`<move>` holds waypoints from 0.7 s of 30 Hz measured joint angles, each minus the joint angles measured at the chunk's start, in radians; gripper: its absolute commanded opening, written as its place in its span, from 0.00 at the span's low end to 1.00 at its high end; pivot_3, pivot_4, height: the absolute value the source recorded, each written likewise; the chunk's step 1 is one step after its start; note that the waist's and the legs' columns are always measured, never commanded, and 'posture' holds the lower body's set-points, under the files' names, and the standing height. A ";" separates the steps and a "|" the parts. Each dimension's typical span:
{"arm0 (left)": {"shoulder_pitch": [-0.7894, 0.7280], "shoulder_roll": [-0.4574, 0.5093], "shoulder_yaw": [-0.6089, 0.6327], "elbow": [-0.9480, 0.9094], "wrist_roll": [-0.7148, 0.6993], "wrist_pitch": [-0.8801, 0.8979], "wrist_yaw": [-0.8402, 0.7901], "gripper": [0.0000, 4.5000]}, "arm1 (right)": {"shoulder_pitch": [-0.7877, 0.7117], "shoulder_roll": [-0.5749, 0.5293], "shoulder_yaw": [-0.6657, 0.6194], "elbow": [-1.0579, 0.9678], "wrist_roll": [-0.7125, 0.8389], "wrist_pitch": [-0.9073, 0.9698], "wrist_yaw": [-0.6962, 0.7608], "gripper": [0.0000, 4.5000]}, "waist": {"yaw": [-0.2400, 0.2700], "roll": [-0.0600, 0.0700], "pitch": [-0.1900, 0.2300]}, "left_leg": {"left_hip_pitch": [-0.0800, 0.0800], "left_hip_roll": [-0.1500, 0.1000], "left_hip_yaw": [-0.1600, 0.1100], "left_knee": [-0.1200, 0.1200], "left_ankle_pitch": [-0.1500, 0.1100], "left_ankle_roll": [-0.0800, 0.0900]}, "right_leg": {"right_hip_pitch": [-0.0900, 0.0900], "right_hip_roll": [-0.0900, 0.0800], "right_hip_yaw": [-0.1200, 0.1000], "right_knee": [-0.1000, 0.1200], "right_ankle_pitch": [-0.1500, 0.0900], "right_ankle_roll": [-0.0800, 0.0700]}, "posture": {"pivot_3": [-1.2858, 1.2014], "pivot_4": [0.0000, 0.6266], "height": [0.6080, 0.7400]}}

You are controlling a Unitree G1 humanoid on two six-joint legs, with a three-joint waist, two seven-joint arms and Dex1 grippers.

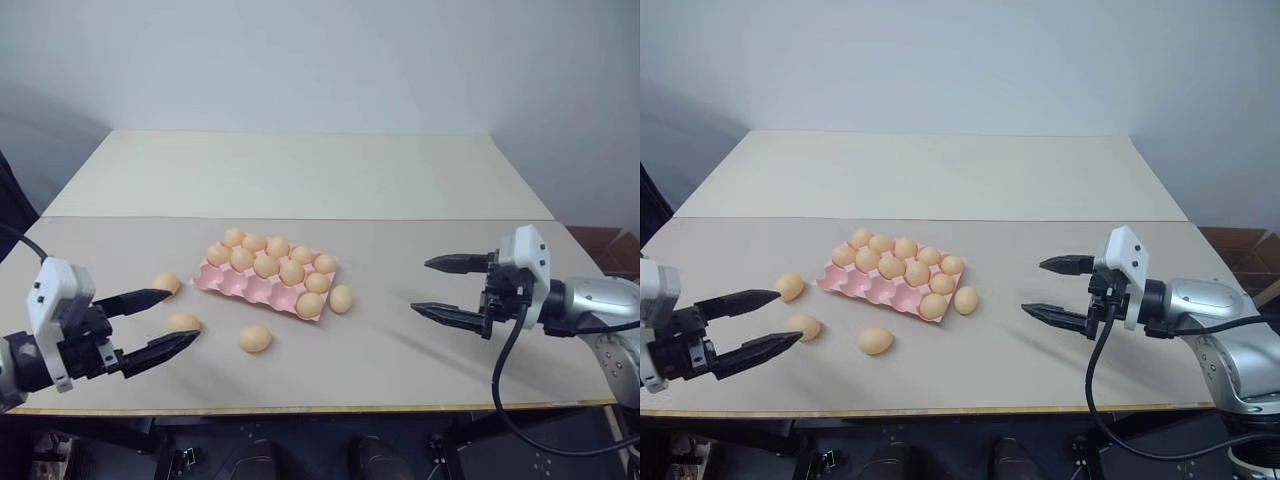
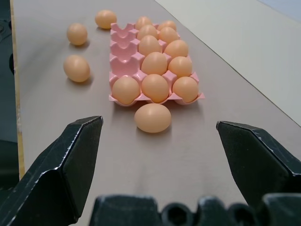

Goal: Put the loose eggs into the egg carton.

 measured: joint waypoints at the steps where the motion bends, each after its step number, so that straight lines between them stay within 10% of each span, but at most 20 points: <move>1: -0.006 0.001 0.000 0.002 -0.002 0.001 0.002 1.00 | 0.003 0.000 0.000 -0.001 0.000 0.000 0.000 1.00 | 0.000 0.000 0.000 | 0.000 0.000 0.000 0.000 0.000 0.000 | 0.000 0.000 0.000 0.000 0.000 0.000 | 0.52 0.24 1.00; 21: -0.050 0.041 -0.030 0.081 0.027 -0.034 -0.088 1.00 | -0.032 -0.068 0.000 -0.005 -0.018 0.001 0.021 1.00 | 0.002 0.000 0.000 | -0.001 0.000 0.001 0.000 0.000 0.000 | -0.001 0.000 0.000 -0.001 0.000 0.000 | 0.52 0.24 1.00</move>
